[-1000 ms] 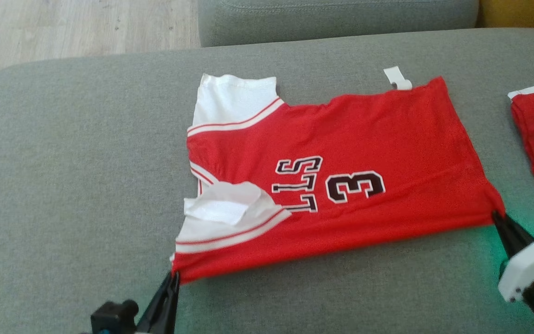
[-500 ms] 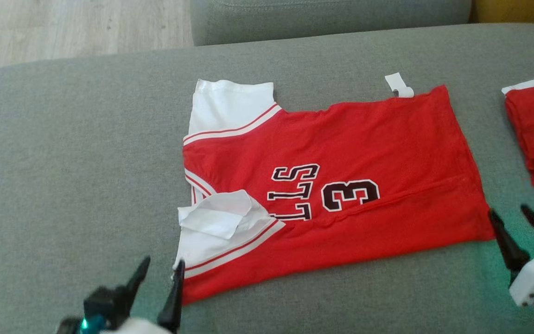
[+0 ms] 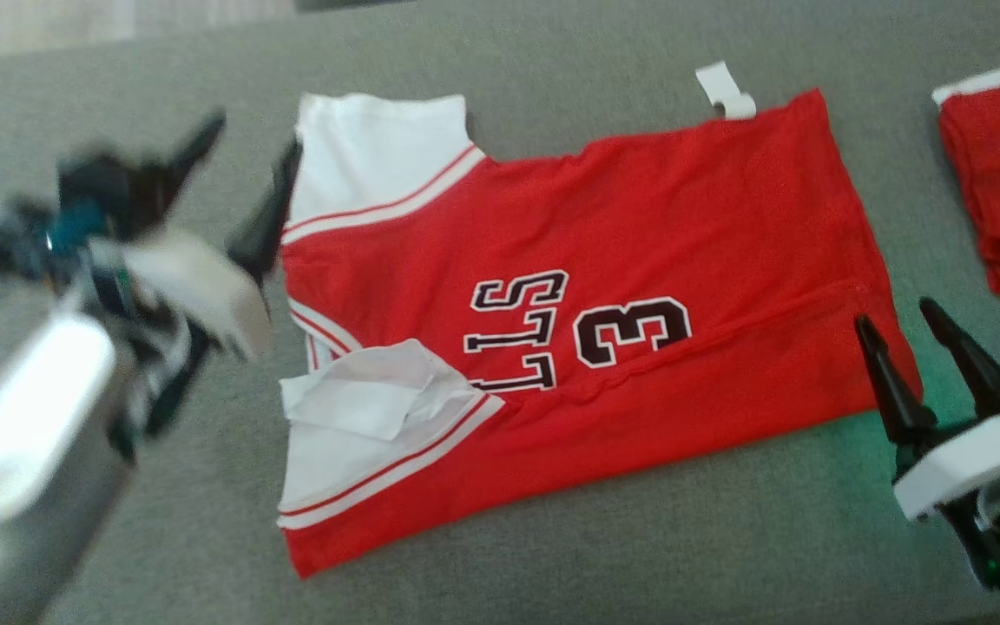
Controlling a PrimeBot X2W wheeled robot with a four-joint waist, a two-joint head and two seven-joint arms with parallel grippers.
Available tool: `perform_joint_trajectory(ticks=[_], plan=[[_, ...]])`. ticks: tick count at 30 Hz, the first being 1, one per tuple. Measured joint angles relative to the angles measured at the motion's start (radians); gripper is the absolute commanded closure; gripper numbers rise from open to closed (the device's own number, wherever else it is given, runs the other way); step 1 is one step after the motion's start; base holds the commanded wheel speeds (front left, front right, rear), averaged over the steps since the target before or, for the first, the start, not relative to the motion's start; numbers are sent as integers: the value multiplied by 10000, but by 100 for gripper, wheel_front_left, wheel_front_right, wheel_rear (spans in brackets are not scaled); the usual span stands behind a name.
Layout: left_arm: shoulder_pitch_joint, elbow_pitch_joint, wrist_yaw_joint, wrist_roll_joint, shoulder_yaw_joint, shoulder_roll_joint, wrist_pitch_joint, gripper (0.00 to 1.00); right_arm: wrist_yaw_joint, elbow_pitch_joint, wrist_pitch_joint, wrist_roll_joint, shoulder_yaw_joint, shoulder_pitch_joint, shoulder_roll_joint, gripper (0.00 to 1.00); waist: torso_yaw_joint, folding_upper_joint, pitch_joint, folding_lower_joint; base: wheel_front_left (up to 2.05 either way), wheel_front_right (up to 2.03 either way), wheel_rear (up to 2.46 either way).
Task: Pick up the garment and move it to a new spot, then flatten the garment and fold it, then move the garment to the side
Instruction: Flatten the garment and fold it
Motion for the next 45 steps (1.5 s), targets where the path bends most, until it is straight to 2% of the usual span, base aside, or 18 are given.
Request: perform_joint_trajectory(ticks=[4, 5, 10, 17, 20, 24, 29, 31, 32, 33, 34, 35, 45], plan=[[-1996, 1289, -1043, -525, -107, 17, 1578, 0, 0, -92, -102, -65, 213, -566, 13, 0, -328, 0, 539, 1, 0, 0, 0], [-1996, 1289, -1043, -525, -107, 17, 1578, 0, 0, -92, -102, -65, 213, -566, 13, 0, -328, 0, 539, 1, 0, 0, 0], [-3673, 3028, -1622, -886, -207, -10, 3210, 0, 0, -96, -324, -71, 395, -1040, 180, 0, -848, 0, 1214, 1, 0, 0, 0], [-4465, 5024, -1860, -1411, -192, 61, 4391, 0, 0, 374, -780, -67, 752, -1544, 447, 0, -1766, -1, 1919, 1, 0, 0, 0], [-4465, 5641, -1927, -1256, -280, 410, 4573, 0, 0, 644, -974, -46, 867, -1601, 564, 0, -2217, 0, 2170, 0, 0, 0, 0], [-4591, 5831, -1923, -911, -439, 734, 4587, 0, 0, 857, -1166, -36, 894, -1602, 596, 0, -2461, 0, 2261, -3, 0, 0, 0], [-4595, 6069, -1931, -953, -466, 736, 4508, 0, 0, 1057, -1233, -36, 957, -1604, 596, 0, -2497, 0, 2158, -3, 0, 0, 0], [-4550, 6090, -1944, -1139, -468, 727, 4591, 43, 0, 1093, -1235, -36, 957, -1609, 598, 0, -2491, 0, 2112, -3, 0, 0, 0], [-4536, 6088, -2017, -1277, -468, 709, 4700, 59, 0, 1099, -1235, -36, 959, -1614, 598, 0, -2485, 0, 2098, -3, 0, 0, 0], [-4526, 6073, -2065, -1419, -468, 694, 4782, 69, 0, 1106, -1235, -36, 965, -1627, 598, 0, -2484, 0, 2091, -3, 0, 0, 0], [-4524, 6042, -2104, -1513, -470, 688, 4811, 89, 0, 1127, -1241, -38, 980, -1652, 598, 0, -2489, 0, 2093, -3, 0, 0, 0], [-4523, 6011, -2104, -1549, -468, 686, 4790, 100, 0, 1147, -1264, -38, 1001, -1692, 598, 0, -2498, 0, 2103, -3, 0, 0, 0], [-4521, 6025, -2199, -1244, -709, 612, 3776, 100, 0, 1227, -1195, 19, 1221, -2204, 502, 0, -2325, 0, 2122, -2, 0, 0, 0]])
